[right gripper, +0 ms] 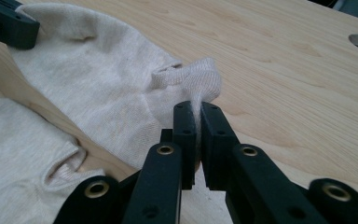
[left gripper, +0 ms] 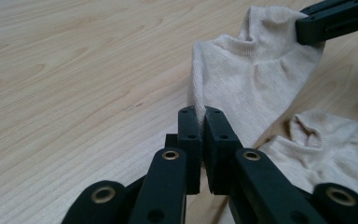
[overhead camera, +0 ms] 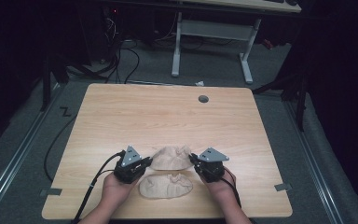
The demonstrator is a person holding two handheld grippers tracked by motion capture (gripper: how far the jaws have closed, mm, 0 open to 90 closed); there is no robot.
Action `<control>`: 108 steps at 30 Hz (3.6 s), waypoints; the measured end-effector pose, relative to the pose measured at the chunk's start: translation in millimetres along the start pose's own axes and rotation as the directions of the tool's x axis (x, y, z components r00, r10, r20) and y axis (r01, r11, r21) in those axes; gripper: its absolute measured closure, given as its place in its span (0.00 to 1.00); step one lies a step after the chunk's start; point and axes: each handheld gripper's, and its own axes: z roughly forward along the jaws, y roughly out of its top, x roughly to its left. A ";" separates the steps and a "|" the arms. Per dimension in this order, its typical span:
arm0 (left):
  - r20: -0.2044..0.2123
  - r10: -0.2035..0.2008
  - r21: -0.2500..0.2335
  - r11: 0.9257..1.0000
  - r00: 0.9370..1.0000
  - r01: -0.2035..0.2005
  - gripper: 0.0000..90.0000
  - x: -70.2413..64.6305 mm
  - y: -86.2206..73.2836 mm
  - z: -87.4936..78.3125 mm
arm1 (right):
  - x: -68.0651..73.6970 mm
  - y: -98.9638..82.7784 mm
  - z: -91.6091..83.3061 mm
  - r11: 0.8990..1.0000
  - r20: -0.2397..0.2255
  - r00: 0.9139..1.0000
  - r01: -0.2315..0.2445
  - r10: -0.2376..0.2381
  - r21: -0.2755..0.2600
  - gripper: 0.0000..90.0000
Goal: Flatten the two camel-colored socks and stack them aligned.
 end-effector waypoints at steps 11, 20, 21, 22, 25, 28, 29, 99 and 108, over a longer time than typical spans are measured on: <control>0.009 0.029 -0.001 1.000 1.000 -0.029 0.96 -14.6 -1.5 -23.8 | 10.6 -4.8 -24.2 0.999 -0.009 1.000 0.024 -0.024 -0.028 0.95; 0.022 0.039 0.043 0.998 0.999 -0.040 0.96 -22.1 -13.4 -38.3 | 25.3 -10.7 -34.0 0.999 -0.052 0.998 0.038 -0.039 -0.025 0.95; 0.023 0.040 0.047 0.998 0.999 -0.041 0.96 -22.7 -15.1 -39.8 | 27.5 -11.5 -33.8 0.999 -0.060 0.997 0.040 -0.041 -0.021 0.95; 0.025 0.038 0.053 0.998 0.999 -0.040 0.96 -23.6 -17.3 -41.9 | 29.0 -12.3 -33.8 0.999 -0.061 0.997 0.047 -0.048 -0.014 0.95; 0.032 0.035 0.068 0.997 0.999 -0.037 0.95 -24.7 -23.6 -47.4 | 34.7 -16.0 -32.7 0.999 -0.082 0.995 0.052 -0.052 0.003 0.95; 0.039 0.036 0.089 0.995 0.999 -0.040 0.95 -27.3 -29.6 -49.7 | 38.9 -19.6 -33.5 0.998 -0.094 0.994 0.055 -0.054 0.013 0.95; 0.039 0.037 0.096 0.995 0.999 -0.041 0.95 -29.0 -32.4 -50.5 | 40.7 -21.2 -34.8 0.998 -0.097 0.994 0.060 -0.058 0.017 0.95; -0.128 -0.064 0.063 0.995 0.990 0.073 0.60 40.8 -37.6 -53.0 | -16.9 -39.2 -25.8 0.995 0.025 0.995 -0.092 0.092 0.024 0.63; -0.220 -0.156 0.072 0.982 0.963 0.176 0.58 78.0 -49.9 -57.5 | -65.6 -60.0 -27.0 0.971 0.137 0.964 -0.235 0.228 0.038 0.62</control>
